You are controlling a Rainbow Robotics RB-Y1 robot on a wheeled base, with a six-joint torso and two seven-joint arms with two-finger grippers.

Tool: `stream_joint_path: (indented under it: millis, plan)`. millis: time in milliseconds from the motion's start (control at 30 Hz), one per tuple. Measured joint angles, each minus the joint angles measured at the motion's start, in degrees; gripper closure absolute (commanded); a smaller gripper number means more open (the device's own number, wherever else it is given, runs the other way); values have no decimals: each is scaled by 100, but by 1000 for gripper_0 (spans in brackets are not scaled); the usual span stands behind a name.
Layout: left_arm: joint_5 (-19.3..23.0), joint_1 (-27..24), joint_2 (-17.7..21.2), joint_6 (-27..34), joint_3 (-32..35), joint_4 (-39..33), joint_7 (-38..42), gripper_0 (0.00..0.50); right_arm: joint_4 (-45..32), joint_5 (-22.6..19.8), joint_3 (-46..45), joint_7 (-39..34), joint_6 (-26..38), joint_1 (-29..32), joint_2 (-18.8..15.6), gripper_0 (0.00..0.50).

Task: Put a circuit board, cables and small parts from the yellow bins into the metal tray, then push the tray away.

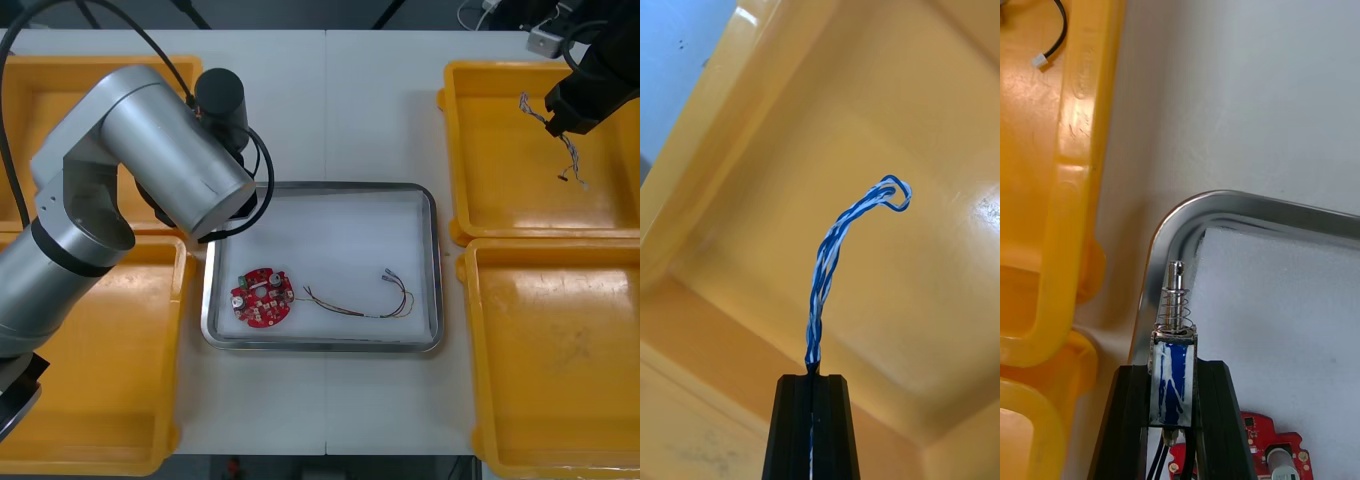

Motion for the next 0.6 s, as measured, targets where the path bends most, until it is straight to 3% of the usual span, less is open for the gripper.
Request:
stream_joint_path:
  millis: [300, 600]
  plan:
    - [-480, 251, -116, -513, -355, 1, 11, 500, -1073, -124, 0, 154, 269, 263, -99, 500]
    - [-571, 357, -116, -888, -592, 2, 544, 500, -2131, -502, -172, 154, 271, 911, -123, 500]
